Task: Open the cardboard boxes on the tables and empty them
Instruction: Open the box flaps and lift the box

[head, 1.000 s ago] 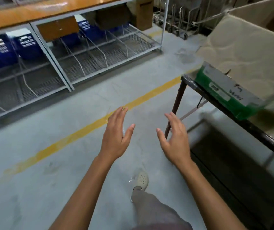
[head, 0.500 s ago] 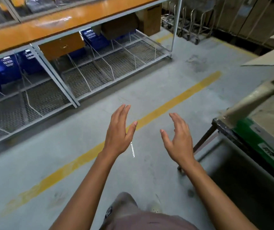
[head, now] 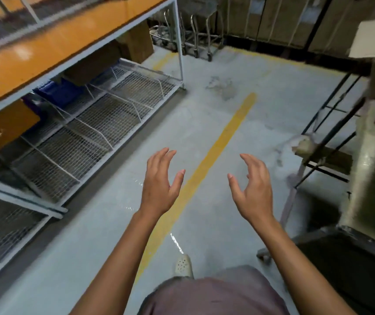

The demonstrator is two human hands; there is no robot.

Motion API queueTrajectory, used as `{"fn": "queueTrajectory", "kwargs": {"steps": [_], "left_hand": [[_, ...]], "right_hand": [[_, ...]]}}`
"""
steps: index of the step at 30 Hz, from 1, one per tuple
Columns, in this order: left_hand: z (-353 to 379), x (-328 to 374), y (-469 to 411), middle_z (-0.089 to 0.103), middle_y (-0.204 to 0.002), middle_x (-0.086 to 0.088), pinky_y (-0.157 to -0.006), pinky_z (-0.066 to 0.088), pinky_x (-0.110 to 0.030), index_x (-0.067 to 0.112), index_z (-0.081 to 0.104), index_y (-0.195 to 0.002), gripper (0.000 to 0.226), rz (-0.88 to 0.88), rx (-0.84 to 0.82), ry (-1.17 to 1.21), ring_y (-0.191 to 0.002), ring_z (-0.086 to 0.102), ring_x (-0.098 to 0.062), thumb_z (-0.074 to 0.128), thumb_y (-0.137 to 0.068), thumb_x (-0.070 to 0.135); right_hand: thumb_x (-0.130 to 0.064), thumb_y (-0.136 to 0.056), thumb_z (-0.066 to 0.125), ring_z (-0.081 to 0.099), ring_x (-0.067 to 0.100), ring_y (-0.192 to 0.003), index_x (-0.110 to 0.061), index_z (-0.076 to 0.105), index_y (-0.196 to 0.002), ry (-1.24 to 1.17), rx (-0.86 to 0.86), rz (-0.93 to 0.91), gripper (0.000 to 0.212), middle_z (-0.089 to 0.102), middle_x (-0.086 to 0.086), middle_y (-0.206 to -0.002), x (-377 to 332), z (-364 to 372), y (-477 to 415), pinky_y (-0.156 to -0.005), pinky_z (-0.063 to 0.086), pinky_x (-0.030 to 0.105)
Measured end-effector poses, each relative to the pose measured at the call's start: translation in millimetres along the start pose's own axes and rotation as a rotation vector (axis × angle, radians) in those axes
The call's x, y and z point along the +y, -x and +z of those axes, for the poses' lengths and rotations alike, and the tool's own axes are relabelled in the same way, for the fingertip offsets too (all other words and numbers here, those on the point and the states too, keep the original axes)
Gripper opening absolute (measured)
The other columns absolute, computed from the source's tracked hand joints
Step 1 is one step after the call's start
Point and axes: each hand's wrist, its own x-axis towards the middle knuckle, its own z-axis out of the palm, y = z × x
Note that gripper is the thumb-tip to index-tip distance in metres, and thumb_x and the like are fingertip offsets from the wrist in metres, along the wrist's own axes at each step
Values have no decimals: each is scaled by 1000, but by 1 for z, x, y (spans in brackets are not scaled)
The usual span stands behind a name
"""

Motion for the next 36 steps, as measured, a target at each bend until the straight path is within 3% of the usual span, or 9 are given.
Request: {"fn": "queueTrajectory", "kwargs": {"steps": [5, 9, 15, 24, 29, 36], "left_hand": [[10, -25, -106, 50, -142, -14, -115, 19, -16, 6, 52, -137, 50, 147, -83, 17, -135, 41, -29, 55, -97, 34], [40, -33, -175, 49, -143, -13, -114, 26, -26, 7, 52, -138, 51, 217, -143, 55, -135, 42, -30, 53, -97, 38], [106, -12, -288, 49, -143, -14, -114, 16, -14, 6, 52, -138, 52, 344, -185, 114, -134, 42, -31, 53, -96, 37], [219, 95, -468, 50, -142, -14, -113, 33, -42, 6, 53, -138, 49, 623, -266, 201, -132, 44, -33, 58, -95, 31], [275, 166, -531, 49, -143, -14, -112, 34, -43, 7, 52, -139, 49, 760, -306, 278, -132, 44, -33, 57, -96, 30], [360, 267, -607, 48, -144, -13, -114, 32, -40, 9, 49, -141, 51, 962, -389, 409, -135, 42, -31, 53, -97, 35]], "right_hand": [[-36, -91, 55, 51, 30, -124, -9, 53, -138, 25, 92, 90, 55, 52, 11, -136, -9, 30, -64, -91, 52, 52], [-39, -92, 54, 49, 28, -129, -11, 51, -140, 55, 138, 141, 56, 51, 11, -139, 10, 43, -109, -92, 52, 52], [-34, -91, 56, 50, 27, -128, -9, 52, -139, 82, 290, 190, 54, 50, 10, -139, 63, 37, -195, -92, 52, 52], [-30, -91, 58, 48, 24, -131, -9, 55, -138, 207, 515, 268, 52, 51, 11, -140, 136, -39, -338, -105, 46, 47], [-32, -92, 57, 48, 25, -131, -10, 55, -137, 309, 623, 320, 51, 51, 12, -140, 162, -94, -384, -107, 40, 33], [-26, -90, 61, 47, 25, -128, -10, 56, -135, 481, 811, 450, 49, 53, 13, -137, 204, -164, -432, -106, 37, 29]]}}
